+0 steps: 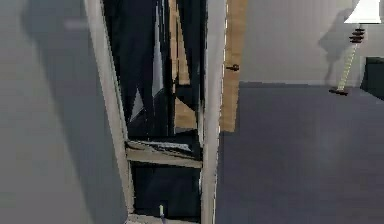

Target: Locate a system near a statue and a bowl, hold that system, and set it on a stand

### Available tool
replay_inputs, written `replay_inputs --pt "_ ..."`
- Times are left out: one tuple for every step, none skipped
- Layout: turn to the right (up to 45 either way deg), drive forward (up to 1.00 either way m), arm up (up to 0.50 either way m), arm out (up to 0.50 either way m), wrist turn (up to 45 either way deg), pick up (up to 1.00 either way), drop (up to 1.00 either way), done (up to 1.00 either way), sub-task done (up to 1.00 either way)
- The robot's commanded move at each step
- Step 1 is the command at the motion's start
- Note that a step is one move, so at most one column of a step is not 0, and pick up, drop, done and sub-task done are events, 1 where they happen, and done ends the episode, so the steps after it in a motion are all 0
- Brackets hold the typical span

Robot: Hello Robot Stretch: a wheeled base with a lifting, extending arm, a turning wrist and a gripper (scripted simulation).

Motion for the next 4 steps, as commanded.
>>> replay_inputs --pt "-45.0 0.0 0.0 0.0 0.0 0.0 0.0 0.0 0.0" --pt "-45.0 0.0 0.0 0.0 0.0 0.0 0.0 0.0 0.0" --pt "-45.0 0.0 0.0 0.0 0.0 0.0 0.0 0.0 0.0" --pt "-24.0 0.0 0.0 0.0 0.0 0.0 0.0 0.0 0.0"
